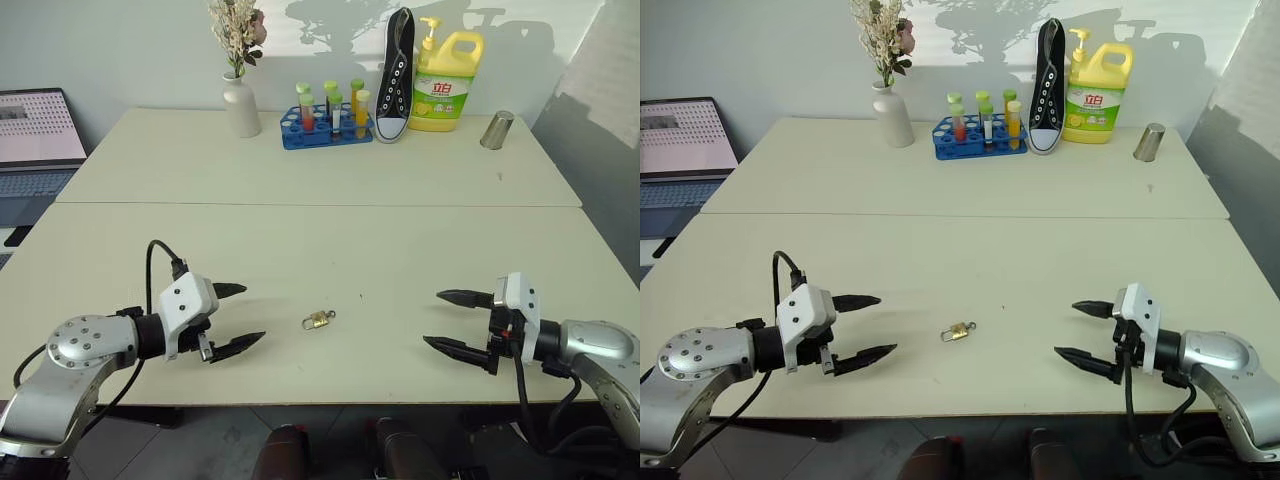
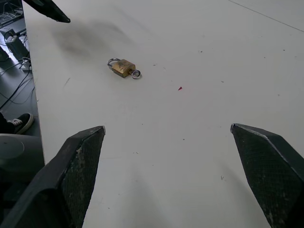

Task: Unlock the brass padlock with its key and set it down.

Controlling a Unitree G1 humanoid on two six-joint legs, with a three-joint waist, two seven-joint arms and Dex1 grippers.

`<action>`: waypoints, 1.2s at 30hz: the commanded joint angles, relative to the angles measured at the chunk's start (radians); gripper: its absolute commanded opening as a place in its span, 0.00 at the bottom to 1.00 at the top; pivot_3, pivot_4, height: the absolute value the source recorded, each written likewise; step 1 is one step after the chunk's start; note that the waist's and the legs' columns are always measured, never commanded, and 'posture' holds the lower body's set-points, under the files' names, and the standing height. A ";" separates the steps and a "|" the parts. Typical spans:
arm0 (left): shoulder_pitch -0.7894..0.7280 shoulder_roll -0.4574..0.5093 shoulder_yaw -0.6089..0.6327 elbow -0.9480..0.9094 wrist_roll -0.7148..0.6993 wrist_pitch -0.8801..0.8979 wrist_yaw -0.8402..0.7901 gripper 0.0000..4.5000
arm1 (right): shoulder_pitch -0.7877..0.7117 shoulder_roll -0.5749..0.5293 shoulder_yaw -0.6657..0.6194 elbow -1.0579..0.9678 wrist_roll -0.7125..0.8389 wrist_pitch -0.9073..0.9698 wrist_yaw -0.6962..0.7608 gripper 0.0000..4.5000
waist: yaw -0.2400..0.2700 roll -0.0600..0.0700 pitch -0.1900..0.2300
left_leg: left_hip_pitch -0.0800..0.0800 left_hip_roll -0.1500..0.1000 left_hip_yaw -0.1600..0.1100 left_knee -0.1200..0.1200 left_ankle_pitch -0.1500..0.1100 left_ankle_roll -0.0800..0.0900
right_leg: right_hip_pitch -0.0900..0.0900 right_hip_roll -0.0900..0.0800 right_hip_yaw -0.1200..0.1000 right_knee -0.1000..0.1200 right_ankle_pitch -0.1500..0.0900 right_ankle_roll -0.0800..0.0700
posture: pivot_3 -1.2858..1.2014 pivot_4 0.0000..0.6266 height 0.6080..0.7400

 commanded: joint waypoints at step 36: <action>-0.335 -0.220 -0.418 0.180 0.276 0.031 0.042 1.00 | -0.038 0.014 0.085 -0.258 0.129 0.296 -0.196 0.99 | 0.000 -0.001 0.000 | -0.001 -0.001 -0.001 0.001 0.000 0.000 | 0.000 0.004 0.000 0.000 0.000 0.000 | 0.52 0.24 1.00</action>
